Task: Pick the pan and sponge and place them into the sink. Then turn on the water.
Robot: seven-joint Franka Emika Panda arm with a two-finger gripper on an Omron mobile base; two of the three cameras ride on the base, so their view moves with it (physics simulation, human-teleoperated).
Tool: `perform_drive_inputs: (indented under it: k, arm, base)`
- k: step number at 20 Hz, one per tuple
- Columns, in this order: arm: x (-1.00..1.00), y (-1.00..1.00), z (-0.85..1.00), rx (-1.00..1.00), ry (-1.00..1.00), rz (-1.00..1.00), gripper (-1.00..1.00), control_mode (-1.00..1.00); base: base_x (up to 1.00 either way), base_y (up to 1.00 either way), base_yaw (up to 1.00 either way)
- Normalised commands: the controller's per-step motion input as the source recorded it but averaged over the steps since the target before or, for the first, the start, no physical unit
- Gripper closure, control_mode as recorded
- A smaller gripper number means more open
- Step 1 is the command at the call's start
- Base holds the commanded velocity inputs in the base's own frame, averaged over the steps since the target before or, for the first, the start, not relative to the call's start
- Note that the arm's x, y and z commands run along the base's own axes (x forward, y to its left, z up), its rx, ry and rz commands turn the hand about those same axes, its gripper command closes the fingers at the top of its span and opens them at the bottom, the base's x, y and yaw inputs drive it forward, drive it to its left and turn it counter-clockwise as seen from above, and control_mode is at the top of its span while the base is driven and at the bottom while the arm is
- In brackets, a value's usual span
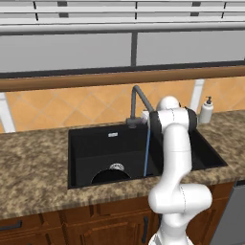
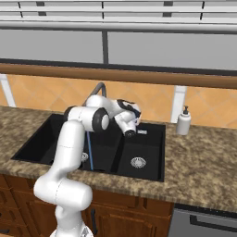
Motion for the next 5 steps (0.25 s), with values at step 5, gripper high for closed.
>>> perform_drive_inputs:
  k: [5]
  arm:
    - [-0.05, -0.36, -0.05, -0.02, 0.00, -0.07, 1.00, -1.00]
  base:
    - [0.00, 0.00, 0.00]
